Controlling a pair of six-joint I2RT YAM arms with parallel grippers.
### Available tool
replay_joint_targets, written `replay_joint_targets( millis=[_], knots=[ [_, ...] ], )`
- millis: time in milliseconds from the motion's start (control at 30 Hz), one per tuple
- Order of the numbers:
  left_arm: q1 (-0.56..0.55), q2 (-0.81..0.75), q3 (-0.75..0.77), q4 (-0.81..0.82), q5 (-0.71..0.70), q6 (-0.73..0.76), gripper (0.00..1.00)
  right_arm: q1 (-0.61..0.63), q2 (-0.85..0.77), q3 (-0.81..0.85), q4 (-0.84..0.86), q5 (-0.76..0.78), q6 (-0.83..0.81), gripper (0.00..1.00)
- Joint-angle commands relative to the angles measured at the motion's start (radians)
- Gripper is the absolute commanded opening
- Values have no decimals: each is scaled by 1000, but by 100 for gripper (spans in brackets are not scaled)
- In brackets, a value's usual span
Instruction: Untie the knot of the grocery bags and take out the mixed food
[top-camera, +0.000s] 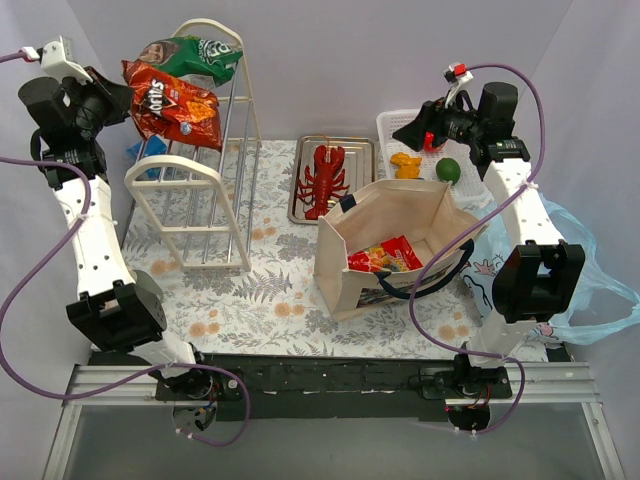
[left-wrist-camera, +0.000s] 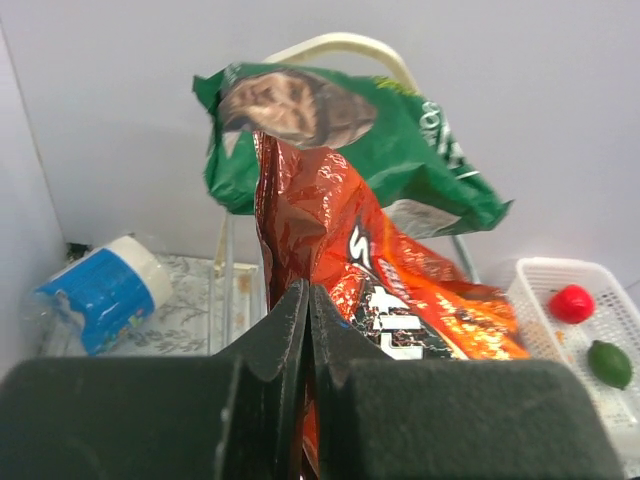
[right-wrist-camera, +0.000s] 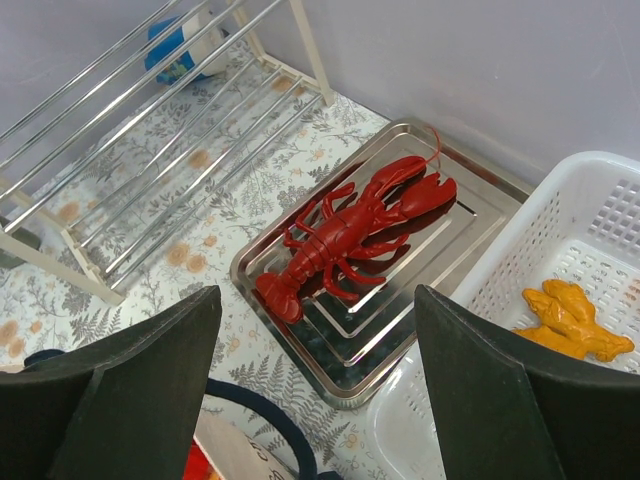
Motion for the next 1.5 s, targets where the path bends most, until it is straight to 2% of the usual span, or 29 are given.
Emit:
replay_joint_targets(
  millis=[0,333,400,500,600,700,733,833,933,967,1000,1067,1100,1167,1200,1267,1300,1367,1400,1467],
  knots=[
    [14,62,-12,-34,-45,85,0,0,12,27,36,-18,16,84],
    [14,117,-18,-5,-88,110,0,-2,-25,-29,40,-16,8,85],
    [16,114,-15,-8,-68,107,25,-2,-25,-27,40,-16,8,85],
    [14,78,-48,23,-16,90,56,-2,-29,-27,39,-15,3,85],
    [14,18,-64,40,-32,65,66,0,-31,-29,34,-16,-1,84],
    [16,-53,-53,-9,-127,102,74,-2,-40,-29,23,-12,-27,85],
    [16,-74,-64,-8,-197,120,75,-2,-43,-29,11,-12,-36,85],
    [16,-166,-76,62,-244,177,81,-2,-60,-32,-10,2,-73,85],
    [16,-199,-50,187,-110,171,84,-2,-91,-41,-18,57,-80,87],
    [10,-183,27,181,-35,161,95,-2,-95,-42,-20,82,-84,88],
    [-1,-132,71,162,5,115,98,-2,-97,-39,-24,91,-107,96],
    [-22,-84,175,136,177,87,98,-3,-109,-32,-40,123,-118,99],
    [-83,-59,193,138,319,93,98,-3,-118,-32,-46,139,-127,98],
    [-187,-3,220,95,374,131,98,-3,-152,-39,-69,207,-145,99],
    [-300,25,273,57,410,183,98,-3,-169,-61,-76,244,-155,98],
    [-424,125,331,-63,429,219,98,-3,-235,-110,-63,354,-190,99],
    [-518,160,389,-106,449,226,98,-3,-261,-159,-44,398,-196,99],
    [-603,251,424,-192,463,216,98,-3,-328,-177,-49,465,-214,99],
    [-677,269,416,-204,465,216,98,-3,-347,-177,-85,467,-245,99],
    [-746,283,376,-214,451,225,98,-2,-391,-176,-139,403,-283,99]
  ],
)
